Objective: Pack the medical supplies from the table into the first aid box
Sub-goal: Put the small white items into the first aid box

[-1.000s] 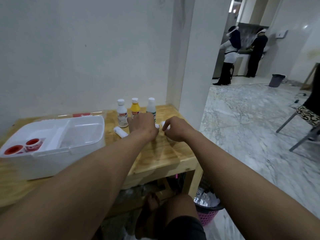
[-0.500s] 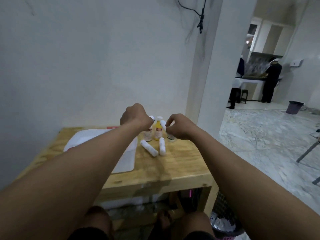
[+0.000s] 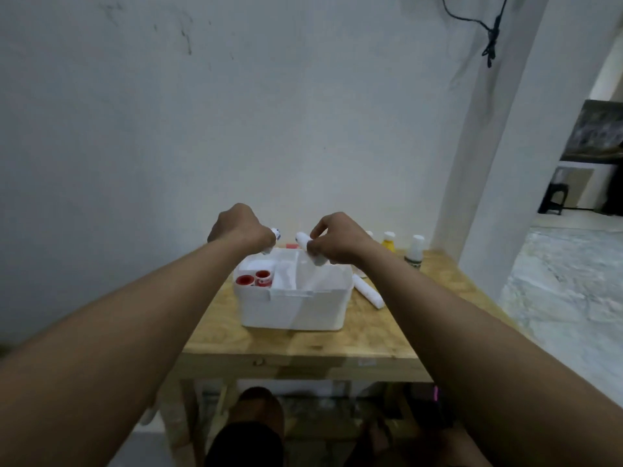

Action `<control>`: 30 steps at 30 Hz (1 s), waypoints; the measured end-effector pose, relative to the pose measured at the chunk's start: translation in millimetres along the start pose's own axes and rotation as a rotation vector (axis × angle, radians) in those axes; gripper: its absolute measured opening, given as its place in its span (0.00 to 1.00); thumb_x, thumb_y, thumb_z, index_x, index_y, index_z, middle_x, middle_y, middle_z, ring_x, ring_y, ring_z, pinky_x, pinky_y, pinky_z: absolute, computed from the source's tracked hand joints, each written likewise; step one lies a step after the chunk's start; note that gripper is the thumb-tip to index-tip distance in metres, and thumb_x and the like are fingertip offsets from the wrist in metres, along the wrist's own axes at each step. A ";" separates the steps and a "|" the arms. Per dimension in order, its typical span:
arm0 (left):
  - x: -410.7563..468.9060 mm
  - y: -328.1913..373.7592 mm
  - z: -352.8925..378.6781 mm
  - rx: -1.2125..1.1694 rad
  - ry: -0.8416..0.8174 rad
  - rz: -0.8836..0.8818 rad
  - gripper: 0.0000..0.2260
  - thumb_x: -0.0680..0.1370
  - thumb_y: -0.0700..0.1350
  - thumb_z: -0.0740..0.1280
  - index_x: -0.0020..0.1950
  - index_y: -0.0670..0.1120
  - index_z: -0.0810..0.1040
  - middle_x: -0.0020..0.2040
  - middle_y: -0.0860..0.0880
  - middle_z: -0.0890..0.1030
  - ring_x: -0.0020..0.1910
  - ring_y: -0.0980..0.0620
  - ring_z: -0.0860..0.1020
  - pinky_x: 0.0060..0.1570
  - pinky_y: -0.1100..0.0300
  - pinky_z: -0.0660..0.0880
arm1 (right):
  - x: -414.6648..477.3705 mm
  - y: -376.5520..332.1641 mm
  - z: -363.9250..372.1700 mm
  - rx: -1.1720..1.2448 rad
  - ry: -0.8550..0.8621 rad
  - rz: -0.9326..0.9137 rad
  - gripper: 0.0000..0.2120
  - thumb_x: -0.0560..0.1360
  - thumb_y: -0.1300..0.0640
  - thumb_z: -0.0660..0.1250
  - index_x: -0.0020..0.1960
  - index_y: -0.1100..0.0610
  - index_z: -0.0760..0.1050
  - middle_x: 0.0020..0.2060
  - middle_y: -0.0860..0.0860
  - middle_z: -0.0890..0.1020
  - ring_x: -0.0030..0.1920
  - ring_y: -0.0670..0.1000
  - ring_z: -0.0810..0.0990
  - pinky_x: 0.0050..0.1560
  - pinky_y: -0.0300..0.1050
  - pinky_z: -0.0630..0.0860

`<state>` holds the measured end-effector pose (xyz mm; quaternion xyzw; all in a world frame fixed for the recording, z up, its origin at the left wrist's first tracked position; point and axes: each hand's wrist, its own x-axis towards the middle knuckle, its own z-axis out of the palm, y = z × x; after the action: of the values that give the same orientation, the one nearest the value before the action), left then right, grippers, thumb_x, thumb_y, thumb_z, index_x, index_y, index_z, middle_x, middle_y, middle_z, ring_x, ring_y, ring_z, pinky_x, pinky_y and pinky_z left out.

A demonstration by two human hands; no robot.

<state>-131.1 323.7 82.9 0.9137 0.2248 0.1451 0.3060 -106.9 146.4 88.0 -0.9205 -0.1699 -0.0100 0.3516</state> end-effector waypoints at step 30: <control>10.8 -10.5 24.4 0.183 0.060 0.127 0.06 0.71 0.44 0.67 0.41 0.42 0.81 0.40 0.46 0.83 0.38 0.45 0.80 0.40 0.56 0.76 | 37.0 28.2 31.8 -0.141 0.072 0.075 0.08 0.70 0.55 0.65 0.43 0.61 0.77 0.40 0.54 0.82 0.40 0.55 0.80 0.32 0.41 0.71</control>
<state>-115.4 324.5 58.9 0.9454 0.1879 0.1703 0.2045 -66.2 158.8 51.1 -0.9477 -0.1215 -0.0420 0.2920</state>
